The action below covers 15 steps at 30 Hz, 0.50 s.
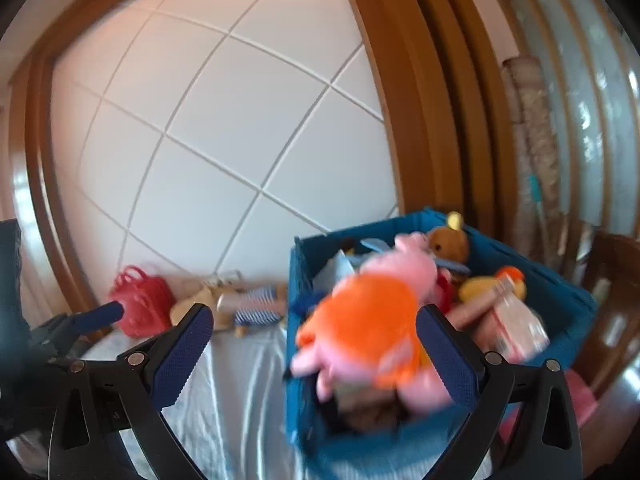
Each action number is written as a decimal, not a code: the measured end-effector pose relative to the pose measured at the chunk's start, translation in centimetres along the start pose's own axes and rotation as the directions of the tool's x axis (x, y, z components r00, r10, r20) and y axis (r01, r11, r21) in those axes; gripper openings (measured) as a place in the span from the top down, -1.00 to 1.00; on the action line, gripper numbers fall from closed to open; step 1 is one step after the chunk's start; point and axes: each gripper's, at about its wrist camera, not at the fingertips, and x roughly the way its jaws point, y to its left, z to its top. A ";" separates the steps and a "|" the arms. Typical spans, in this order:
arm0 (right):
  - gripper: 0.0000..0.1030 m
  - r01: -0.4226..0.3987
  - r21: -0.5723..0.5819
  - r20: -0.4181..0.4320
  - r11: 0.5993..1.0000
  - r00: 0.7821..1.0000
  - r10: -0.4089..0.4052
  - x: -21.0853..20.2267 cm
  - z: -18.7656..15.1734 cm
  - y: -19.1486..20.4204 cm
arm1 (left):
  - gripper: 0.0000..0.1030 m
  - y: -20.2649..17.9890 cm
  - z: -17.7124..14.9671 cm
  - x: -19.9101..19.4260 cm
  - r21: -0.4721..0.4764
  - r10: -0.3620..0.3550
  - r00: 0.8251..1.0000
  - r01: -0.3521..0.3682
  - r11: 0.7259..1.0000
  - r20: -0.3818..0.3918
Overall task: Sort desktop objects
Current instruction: 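Withdraw both open tools from the crate back over the bed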
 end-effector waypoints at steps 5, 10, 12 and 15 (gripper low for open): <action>-0.99 0.087 -0.058 -0.006 0.995 0.996 -0.087 -3.9 -5.0 3.7 | -1.00 2.9 -5.0 -3.0 -0.060 0.037 0.997 -0.041 0.997 -0.071; -1.00 0.101 -0.087 -0.047 0.991 0.993 -0.106 -6.7 -8.7 5.7 | -1.00 5.3 -8.5 -7.0 -0.084 0.135 0.987 -0.143 0.986 -0.090; -1.00 0.076 -0.095 -0.051 0.993 0.995 -0.081 -7.7 -9.6 6.1 | -1.00 5.7 -9.3 -8.8 -0.103 0.151 0.986 -0.158 0.982 -0.071; -0.99 0.060 -0.127 -0.062 0.990 0.996 -0.068 -8.5 -10.1 6.5 | -1.00 5.6 -10.1 -10.6 -0.133 0.155 0.987 -0.161 0.978 -0.054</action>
